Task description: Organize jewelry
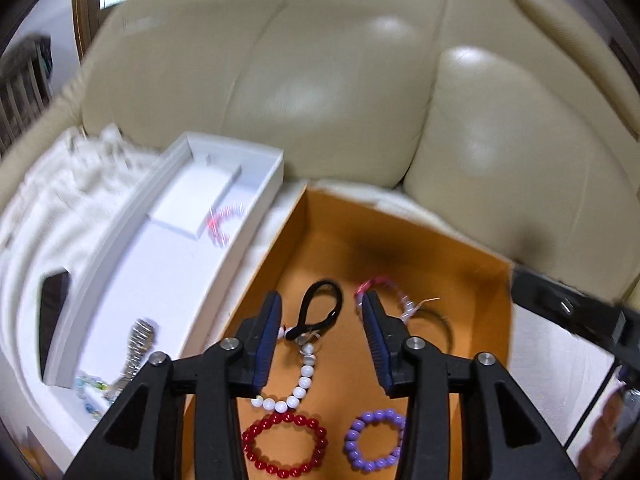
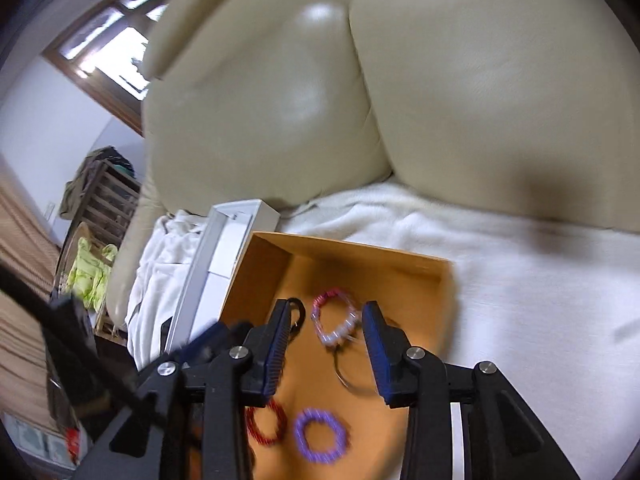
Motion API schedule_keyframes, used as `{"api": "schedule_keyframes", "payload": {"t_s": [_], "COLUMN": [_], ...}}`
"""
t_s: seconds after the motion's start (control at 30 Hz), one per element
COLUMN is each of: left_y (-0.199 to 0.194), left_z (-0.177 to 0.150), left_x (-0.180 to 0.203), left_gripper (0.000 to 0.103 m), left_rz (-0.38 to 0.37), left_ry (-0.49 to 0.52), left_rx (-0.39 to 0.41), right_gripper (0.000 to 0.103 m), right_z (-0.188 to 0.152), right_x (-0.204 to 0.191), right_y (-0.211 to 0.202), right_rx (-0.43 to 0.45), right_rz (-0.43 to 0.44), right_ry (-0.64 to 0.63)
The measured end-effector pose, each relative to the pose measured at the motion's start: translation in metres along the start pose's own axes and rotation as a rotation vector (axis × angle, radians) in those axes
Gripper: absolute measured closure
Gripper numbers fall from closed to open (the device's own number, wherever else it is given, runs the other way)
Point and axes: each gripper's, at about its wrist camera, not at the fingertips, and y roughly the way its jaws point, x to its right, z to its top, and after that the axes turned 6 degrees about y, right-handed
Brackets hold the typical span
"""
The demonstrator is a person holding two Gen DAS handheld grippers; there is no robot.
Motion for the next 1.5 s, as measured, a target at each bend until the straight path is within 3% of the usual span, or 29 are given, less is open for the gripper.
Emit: {"api": "schedule_keyframes", "payload": {"t_s": [0.2, 0.4, 0.57, 0.67, 0.9, 1.13, 1.5], "left_y": [-0.071, -0.112, -0.140, -0.149, -0.172, -0.215, -0.292], "left_z": [-0.018, -0.038, -0.059, -0.081, -0.125, -0.147, -0.170], "left_x": [0.036, 0.049, 0.053, 0.046, 0.030, 0.028, 0.031], "left_gripper": [0.026, 0.024, 0.018, 0.013, 0.013, 0.013, 0.011], "left_rz": [0.060, 0.155, 0.276, 0.317, 0.374, 0.387, 0.426], "left_ry": [0.066, 0.081, 0.092, 0.099, 0.119, 0.162, 0.207], "left_rx": [0.200, 0.281, 0.336, 0.338, 0.291, 0.314, 0.385], "right_gripper": [0.062, 0.062, 0.062, 0.059, 0.057, 0.057, 0.056], "right_z": [-0.054, -0.121, -0.153, -0.161, -0.186, -0.218, -0.270], "right_x": [0.028, 0.053, 0.045, 0.032, 0.008, -0.027, -0.050], "right_y": [-0.100, -0.156, -0.164, -0.168, -0.166, -0.182, -0.237], "right_rx": [0.188, 0.272, 0.302, 0.304, 0.306, 0.337, 0.423], "right_rz": [-0.125, -0.118, -0.146, -0.107, -0.092, -0.036, -0.009], "right_ry": [-0.165, -0.187, -0.235, -0.273, -0.382, -0.493, -0.510]}}
